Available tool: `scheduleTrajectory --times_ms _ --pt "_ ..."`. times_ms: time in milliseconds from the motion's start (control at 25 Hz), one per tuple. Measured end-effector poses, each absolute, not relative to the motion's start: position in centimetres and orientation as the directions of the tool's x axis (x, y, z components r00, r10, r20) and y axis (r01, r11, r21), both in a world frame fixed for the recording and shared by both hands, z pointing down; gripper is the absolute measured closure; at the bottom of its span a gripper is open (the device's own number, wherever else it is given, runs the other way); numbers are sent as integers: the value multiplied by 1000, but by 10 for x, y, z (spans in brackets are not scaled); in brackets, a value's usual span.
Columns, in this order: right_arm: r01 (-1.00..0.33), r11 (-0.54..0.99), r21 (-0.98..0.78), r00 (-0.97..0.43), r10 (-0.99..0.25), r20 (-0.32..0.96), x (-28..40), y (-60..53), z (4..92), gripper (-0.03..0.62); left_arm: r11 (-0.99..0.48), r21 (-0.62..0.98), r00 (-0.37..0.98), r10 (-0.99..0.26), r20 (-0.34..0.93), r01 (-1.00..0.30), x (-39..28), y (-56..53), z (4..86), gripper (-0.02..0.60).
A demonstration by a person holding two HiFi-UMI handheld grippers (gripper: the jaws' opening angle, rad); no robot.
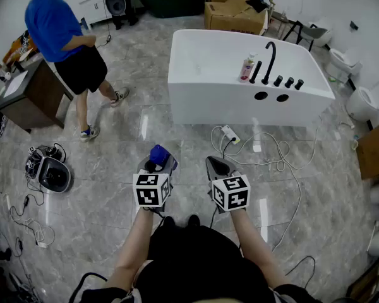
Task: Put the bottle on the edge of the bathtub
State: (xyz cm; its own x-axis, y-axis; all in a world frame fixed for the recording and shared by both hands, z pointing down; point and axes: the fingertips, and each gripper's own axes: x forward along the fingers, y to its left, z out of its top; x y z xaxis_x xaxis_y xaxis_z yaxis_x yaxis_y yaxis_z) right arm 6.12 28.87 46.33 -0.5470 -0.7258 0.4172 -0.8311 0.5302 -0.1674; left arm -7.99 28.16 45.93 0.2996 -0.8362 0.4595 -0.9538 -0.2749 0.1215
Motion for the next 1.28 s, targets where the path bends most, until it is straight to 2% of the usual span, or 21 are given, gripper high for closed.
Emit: scheduleTrajectory --times_ms 840,1280 --pt "-831 513 -215 -552 -715 430 81 296 473 591 -274 99 288 -842 456 -957 -67 282 452 417" --pt "-844 484 -233 -535 -719 444 84 260 480 591 -274 101 289 -833 471 -956 -72 245 462 417"
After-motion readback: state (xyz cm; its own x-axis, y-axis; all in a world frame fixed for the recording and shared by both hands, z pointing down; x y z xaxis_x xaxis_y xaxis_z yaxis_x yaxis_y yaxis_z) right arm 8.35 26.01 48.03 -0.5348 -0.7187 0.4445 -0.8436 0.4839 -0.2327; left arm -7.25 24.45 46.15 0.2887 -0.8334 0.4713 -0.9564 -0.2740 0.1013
